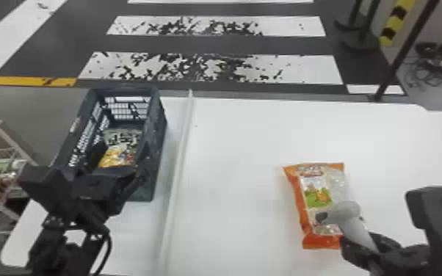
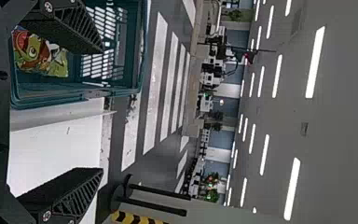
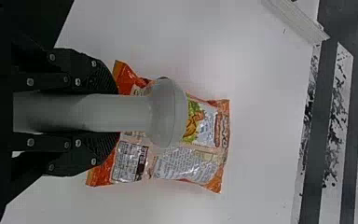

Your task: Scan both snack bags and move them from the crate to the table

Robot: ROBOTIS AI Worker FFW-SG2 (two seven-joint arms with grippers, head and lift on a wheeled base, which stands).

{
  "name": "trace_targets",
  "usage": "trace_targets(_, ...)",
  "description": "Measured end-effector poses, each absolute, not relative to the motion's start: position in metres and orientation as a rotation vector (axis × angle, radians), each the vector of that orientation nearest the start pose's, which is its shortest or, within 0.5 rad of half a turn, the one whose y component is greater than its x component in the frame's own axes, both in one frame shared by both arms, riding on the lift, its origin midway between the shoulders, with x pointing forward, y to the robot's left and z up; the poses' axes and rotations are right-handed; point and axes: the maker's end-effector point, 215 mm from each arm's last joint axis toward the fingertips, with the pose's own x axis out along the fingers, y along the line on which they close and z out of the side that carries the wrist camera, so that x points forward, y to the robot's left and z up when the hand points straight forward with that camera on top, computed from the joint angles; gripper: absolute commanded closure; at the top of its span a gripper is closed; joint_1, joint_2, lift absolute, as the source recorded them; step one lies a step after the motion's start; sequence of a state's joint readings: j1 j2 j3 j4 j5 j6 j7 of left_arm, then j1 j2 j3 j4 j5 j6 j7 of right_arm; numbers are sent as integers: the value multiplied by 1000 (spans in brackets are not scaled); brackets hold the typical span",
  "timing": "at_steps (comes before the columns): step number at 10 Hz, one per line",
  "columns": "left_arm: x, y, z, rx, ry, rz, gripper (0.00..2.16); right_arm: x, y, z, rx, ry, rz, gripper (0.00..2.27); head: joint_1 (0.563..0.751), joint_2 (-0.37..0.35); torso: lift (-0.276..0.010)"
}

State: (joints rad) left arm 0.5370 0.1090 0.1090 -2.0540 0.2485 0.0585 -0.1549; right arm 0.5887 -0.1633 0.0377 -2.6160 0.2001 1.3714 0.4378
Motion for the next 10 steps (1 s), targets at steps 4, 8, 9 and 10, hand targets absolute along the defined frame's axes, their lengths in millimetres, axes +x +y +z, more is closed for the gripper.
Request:
trace_targets(4,433,261,-355,-111,87,-114,100,294,-205,-449,-154,950,295,2250,695,88,-88)
trace_targets(8,433,261,-356,-111,89,-112,100,301,-207,-445,-162,933,289,2246,695,86,-88)
trace_targets(9,433,261,-356,-111,88,-112,100,308,-216,-440,-169,911,267,2246,695,79,-88)
trace_targets(10,433,261,-355,-111,87,-112,100,318,-230,-434,-173,881,237,2246,695,58,-88)
